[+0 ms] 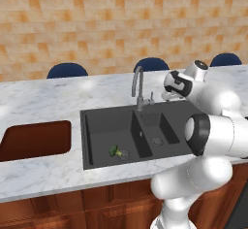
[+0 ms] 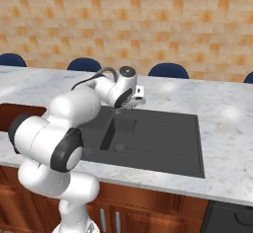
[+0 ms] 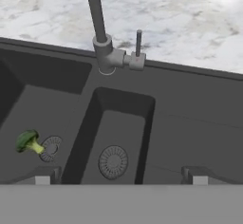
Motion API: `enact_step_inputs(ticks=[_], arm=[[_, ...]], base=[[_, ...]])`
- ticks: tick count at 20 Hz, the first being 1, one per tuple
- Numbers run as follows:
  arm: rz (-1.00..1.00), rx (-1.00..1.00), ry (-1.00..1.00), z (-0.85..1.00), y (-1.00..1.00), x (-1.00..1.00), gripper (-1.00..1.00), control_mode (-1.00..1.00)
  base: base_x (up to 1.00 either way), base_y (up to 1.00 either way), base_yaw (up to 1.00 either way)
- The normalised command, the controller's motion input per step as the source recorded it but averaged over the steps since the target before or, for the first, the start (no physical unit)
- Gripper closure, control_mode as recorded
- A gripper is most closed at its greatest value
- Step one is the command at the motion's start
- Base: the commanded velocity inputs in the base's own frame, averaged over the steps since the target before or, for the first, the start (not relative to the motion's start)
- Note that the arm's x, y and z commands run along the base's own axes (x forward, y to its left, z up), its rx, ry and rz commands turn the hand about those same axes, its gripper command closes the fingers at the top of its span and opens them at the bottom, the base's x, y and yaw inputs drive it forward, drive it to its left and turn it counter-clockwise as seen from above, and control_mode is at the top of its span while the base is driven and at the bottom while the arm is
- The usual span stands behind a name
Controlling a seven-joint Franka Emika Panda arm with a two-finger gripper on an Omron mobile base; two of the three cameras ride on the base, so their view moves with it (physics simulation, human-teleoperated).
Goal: Pick up all produce items and place them in the sink. Turn on the sink faucet to wash them. Then turn the sink off and put them in the tray.
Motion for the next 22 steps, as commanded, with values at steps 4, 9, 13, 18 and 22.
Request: enact_step_inputs(ticks=[4,9,13,18,22], arm=[[0.07,0.0,-0.13,0.05,-0.02,0.32,-1.0,-1.0],[0.07,0.0,-0.14,0.04,-0.04,0.3,-1.0,-1.0],[0.07,0.0,-0.11,0.03,-0.01,0.38,-1.0,-1.0],[0.06,0.0,-0.09,0.01,0.0,0.34,-1.0,-1.0],[0.07,0.0,-0.05,0.0,-0.01,0.31,-1.0,-1.0]], base=[[0.0,0.0,0.0],[0.0,0.0,0.0],[0.0,0.0,0.0],[0.0,0.0,0.0],[0.0,0.0,0.0]])
